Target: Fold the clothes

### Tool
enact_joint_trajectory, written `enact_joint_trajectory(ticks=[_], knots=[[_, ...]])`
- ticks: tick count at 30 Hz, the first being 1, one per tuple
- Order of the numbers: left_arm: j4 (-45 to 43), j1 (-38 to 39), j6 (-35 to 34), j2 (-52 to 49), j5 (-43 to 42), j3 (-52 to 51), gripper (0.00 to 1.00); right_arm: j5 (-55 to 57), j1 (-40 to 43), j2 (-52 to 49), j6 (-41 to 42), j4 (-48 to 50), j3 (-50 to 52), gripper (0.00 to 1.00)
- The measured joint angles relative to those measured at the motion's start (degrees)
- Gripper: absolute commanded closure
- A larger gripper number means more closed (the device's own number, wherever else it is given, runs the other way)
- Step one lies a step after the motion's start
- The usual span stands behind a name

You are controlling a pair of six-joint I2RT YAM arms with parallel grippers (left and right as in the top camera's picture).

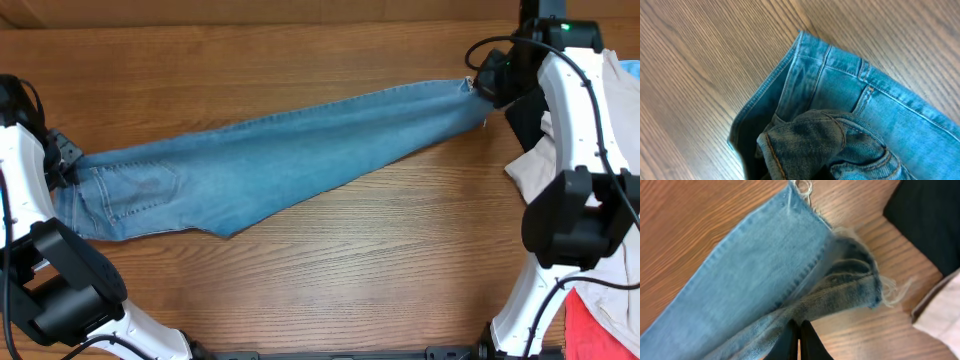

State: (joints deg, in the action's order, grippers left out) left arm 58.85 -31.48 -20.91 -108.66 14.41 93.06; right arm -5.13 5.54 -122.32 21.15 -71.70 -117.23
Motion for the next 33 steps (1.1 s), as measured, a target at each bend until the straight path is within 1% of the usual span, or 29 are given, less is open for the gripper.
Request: enact_joint_trajectory(ticks=[2,10,16,17,18,19,20,22,23,25,27,28,32,33], knots=[[-1.2,0.0,0.0,0.0,0.0,-1.0,0.92,0.1,0.0,-0.1,0.0,0.9,0.0,0.96],[-3.7,0.0,-0.2,0.0,0.0,-3.6,0.92,0.1,0.0,-0.2,0.0,1.8,0.0,0.96],[-4.3,0.0,-0.2,0.0,-0.1,-3.7,0.91,0.2,0.0,-2.3,0.0,3.5,0.0,0.96],[-4.3,0.0,-0.1,0.0,-0.1,-3.8,0.89,0.2,0.0,-2.8,0.0,4.3,0.0,0.92],[-4.5,0.0,-0.1,0.0,-0.1,-3.8,0.86,0.0,-0.1,-3.2,0.0,5.3,0.0,0.8],[-4.6,0.0,-0.1,0.0,-0.1,-3.8,0.77,0.1,-0.1,-3.7,0.4,6.8,0.0,0.54],[-4.9,0.0,-0.2,0.0,0.1,-3.8,0.66,0.6,-0.2,-4.0,0.0,8.8,0.0,0.49],[-5.5,-0.1,-0.2,0.0,0.9,-3.8,0.49,0.8,0.0,-4.9,-0.2,14.7,0.0,0.44],[-5.7,-0.2,0.0,0.0,1.2,-3.8,0.47,0.5,0.0,-5.6,-0.5,17.8,0.0,0.41],[-5.8,-0.2,-0.4,0.0,1.6,-3.8,0.46,-0.5,0.0,-6.7,-1.0,21.2,-0.1,0.41],[-5.7,-0.2,-0.3,0.0,1.7,-3.8,0.4,-1.6,-0.3,-8.1,-1.3,22.9,-0.1,0.41],[-5.6,-0.2,-0.3,0.0,1.9,-3.8,0.37,-2.0,-0.4,-8.7,-1.5,22.6,-0.1,0.41],[-4.9,-0.2,-0.4,0.0,2.4,-3.8,0.35,-2.4,-0.8,-9.8,-2.0,20.0,-0.1,0.37],[-4.7,-0.2,-0.4,0.0,2.5,-3.8,0.31,-2.3,-0.8,-9.8,-2.2,18.9,-0.1,0.37]])
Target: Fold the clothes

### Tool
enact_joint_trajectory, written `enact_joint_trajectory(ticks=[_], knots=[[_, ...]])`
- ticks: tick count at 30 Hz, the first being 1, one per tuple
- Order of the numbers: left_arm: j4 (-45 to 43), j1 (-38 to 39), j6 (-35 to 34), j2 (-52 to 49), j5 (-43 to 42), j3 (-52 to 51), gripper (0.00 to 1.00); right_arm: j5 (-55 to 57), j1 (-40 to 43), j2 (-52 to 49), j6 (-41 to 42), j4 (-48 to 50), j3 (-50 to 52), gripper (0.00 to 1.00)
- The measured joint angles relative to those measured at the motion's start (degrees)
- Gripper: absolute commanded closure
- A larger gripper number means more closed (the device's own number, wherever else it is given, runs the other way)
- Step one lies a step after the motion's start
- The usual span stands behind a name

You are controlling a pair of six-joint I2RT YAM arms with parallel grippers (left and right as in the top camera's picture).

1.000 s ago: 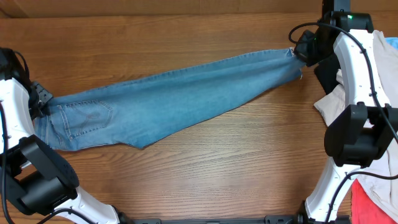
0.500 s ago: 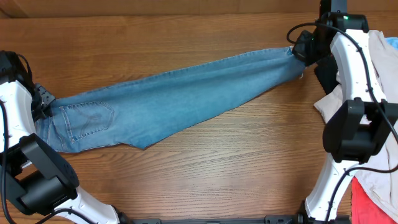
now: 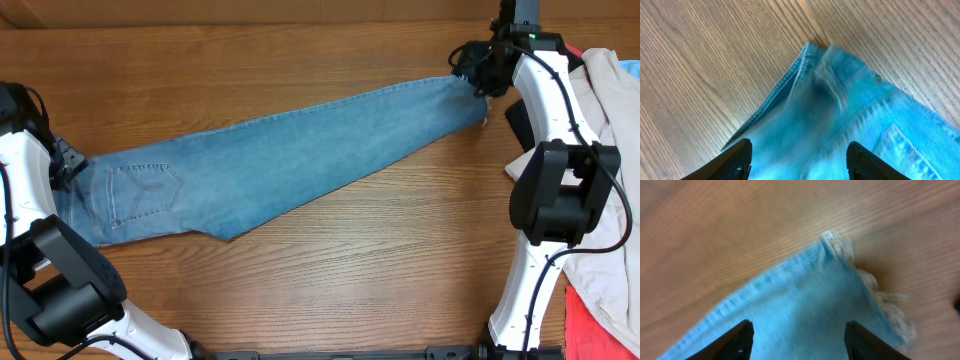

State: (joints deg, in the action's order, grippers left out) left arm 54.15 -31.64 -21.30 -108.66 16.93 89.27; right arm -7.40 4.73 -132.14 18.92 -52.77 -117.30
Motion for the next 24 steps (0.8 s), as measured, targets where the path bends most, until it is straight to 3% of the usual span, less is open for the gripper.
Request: enact_joint_trajectory(ticks=[7,9,12,19,24], knots=[[0.5,0.0,0.8,0.0,0.3,0.0,0.3,5.4,2.3,0.0,-1.1,-8.9,0.0,0.34],[1.5,0.0,0.9,0.0,0.3,0.0,0.35,6.0,3.5,0.0,-1.1,-10.8,0.0,0.33],[2.9,0.0,1.6,0.0,-0.5,0.0,0.53,6.4,5.0,0.0,-1.2,-13.3,0.0,0.34],[5.8,0.0,2.2,0.0,-5.5,0.0,0.6,4.8,6.5,0.0,-4.4,-19.9,0.0,0.33],[-0.5,0.0,2.2,0.0,-6.5,-4.2,0.62,3.9,6.3,0.0,-6.1,-22.1,0.0,0.33]])
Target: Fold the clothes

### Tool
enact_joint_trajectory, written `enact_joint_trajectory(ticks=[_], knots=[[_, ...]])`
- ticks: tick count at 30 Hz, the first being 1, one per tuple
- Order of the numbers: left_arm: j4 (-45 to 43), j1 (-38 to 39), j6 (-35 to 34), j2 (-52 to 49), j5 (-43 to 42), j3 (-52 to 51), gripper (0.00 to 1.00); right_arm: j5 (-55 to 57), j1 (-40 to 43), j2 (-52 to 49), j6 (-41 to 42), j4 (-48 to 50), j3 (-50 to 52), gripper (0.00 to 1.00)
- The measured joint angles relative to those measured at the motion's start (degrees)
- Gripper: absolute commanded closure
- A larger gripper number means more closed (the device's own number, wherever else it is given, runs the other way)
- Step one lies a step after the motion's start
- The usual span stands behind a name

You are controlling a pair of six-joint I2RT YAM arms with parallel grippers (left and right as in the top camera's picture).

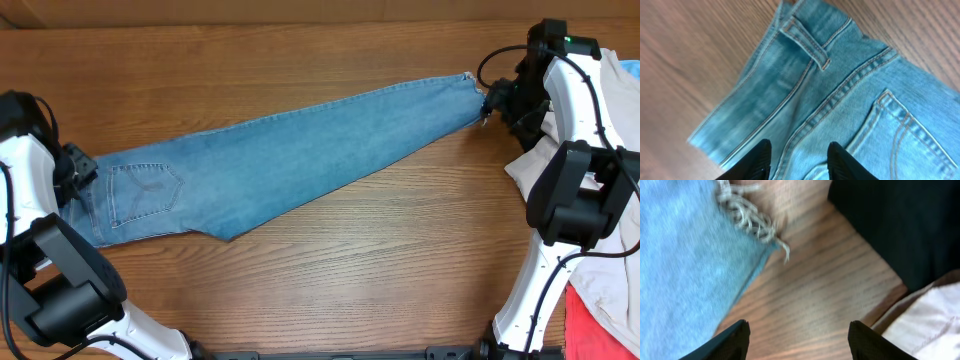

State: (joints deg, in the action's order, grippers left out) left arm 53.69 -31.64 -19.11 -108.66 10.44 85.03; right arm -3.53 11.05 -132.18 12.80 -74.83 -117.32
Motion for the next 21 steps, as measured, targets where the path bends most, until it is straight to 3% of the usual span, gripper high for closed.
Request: enact_joint_trajectory(ticks=[10,17,21], knots=[[-10.4,-1.2,0.0,-0.3,0.5,-13.9,0.66,-0.5,0.0,0.0,-0.9,-3.7,0.0,0.32],[-8.9,-5.3,-0.7,-1.3,-0.3,-16.1,0.66,-3.6,0.0,0.0,-2.8,-4.7,0.0,0.28],[-8.1,-7.5,-0.7,-1.3,-1.5,-16.0,0.65,-6.6,0.0,0.0,-4.7,-0.4,0.0,0.29]])
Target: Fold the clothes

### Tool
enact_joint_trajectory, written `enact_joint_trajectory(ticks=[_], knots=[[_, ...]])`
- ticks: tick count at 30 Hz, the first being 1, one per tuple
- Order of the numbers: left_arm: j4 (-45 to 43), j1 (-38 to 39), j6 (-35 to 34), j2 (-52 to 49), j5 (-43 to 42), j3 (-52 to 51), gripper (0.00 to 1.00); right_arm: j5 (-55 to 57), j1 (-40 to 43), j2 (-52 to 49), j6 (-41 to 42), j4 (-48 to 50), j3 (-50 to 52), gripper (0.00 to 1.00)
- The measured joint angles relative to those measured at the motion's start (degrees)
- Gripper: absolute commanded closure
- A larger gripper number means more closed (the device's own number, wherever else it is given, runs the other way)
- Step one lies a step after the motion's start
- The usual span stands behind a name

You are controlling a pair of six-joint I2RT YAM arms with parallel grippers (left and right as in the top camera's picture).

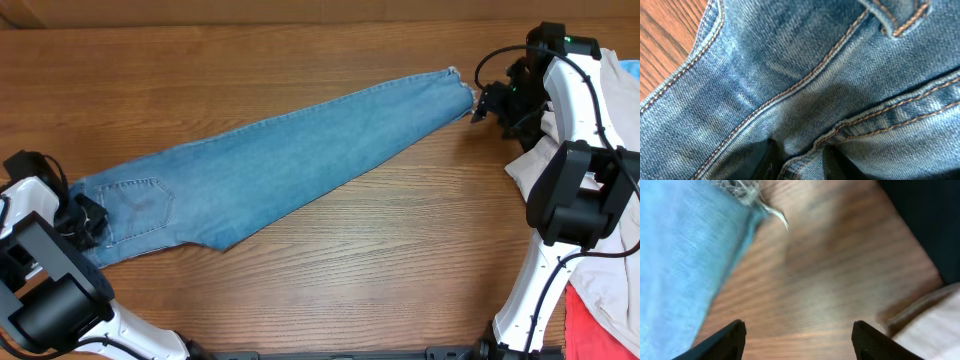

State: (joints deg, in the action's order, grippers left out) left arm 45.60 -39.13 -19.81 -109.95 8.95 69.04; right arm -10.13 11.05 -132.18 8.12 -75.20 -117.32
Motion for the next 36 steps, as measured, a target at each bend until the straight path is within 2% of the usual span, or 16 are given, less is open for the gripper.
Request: enact_joint_trajectory(ticks=[4,13,19,21,25,26,29,31,36], knots=[[0.0,0.0,0.0,0.0,0.0,0.0,0.65,-2.6,0.0,0.0,-0.7,5.5,0.6,0.29],[0.0,0.1,0.0,0.0,0.0,0.0,0.64,-5.5,-1.0,0.0,-0.9,20.4,9.7,0.3],[0.0,0.1,0.0,0.0,0.0,0.0,0.64,-6.2,-2.4,0.2,-0.8,30.4,15.3,0.41],[0.0,0.1,0.0,0.0,0.0,0.0,0.64,-6.2,-2.9,0.2,-0.8,33.8,16.4,0.51],[0.2,0.1,0.0,0.0,0.0,0.1,0.63,-6.4,-3.7,0.2,-0.7,37.5,17.7,0.96],[0.2,0.1,0.0,0.0,0.0,0.1,0.63,-6.2,-4.0,0.2,-0.5,38.0,17.9,0.96],[0.2,0.1,0.0,0.0,0.0,0.1,0.64,-6.0,-4.0,0.2,0.3,37.8,18.1,0.96],[0.2,0.1,0.1,0.0,0.0,0.1,0.71,-4.9,-3.6,0.2,1.3,34.9,17.9,0.96],[0.5,0.1,1.9,0.0,-0.2,0.6,0.79,0.4,-0.7,2.3,5.8,18.6,16.5,0.96]])
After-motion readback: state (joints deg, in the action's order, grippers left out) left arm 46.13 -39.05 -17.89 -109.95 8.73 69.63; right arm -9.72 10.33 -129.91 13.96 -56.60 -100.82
